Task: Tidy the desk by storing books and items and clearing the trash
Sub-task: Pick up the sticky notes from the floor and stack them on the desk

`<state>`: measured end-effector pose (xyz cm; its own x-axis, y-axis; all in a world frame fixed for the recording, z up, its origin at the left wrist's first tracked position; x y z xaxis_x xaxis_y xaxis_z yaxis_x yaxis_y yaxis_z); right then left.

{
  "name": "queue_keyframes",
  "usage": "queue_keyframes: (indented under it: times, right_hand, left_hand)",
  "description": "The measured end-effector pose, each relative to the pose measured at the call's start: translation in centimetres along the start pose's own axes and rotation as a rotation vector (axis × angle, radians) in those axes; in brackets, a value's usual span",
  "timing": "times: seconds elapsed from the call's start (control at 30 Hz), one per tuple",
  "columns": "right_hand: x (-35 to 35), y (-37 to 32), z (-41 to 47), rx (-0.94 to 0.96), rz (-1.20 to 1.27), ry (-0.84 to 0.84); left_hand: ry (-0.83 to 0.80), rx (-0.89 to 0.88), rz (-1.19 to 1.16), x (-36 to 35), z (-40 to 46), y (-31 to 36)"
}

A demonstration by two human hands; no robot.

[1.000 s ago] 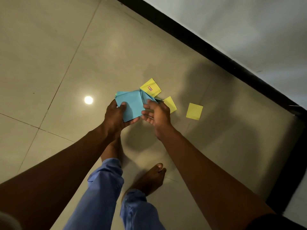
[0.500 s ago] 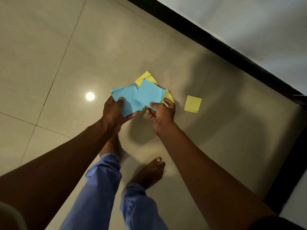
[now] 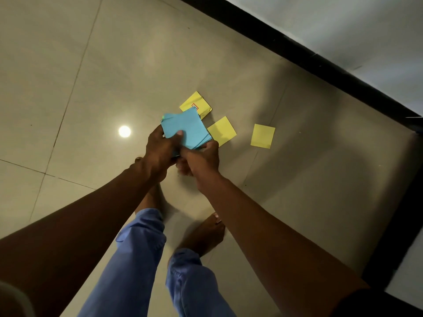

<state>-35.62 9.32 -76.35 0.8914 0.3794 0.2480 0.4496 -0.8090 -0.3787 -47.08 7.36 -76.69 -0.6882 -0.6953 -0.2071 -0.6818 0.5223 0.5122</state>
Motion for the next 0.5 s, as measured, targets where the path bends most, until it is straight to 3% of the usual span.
queue_keyframes:
  times: [0.1, 0.17, 0.3, 0.5]
  right_hand:
    - [1.5, 0.0, 0.0, 0.110, -0.433, 0.215]
    - [2.5, -0.5, 0.6, 0.226, -0.588, 0.305]
    - [2.3, -1.6, 2.2, 0.339, -0.708, 0.161]
    - [0.9, -1.6, 2.4, 0.233, -0.605, 0.054]
  left_hand:
    - [0.018, -0.001, 0.037, 0.5, 0.1, -0.3]
    - [0.028, 0.023, 0.025, 0.9, 0.2, -0.6]
    - [0.032, 0.083, 0.036, 1.6, 0.3, -1.4]
    - [0.055, 0.091, -0.038, 1.5, 0.5, -1.6]
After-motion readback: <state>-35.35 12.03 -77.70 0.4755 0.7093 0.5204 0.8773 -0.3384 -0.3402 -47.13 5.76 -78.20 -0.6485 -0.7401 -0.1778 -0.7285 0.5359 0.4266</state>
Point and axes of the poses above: each hand's wrist, its own z-axis towards the middle knuckle, its own x-axis out of the back of the hand, y = z × x, the point moved 4 cm from there along z, towards the middle knuckle, and after that the axes turned 14 degrees about -z, right-handed, at the moved point
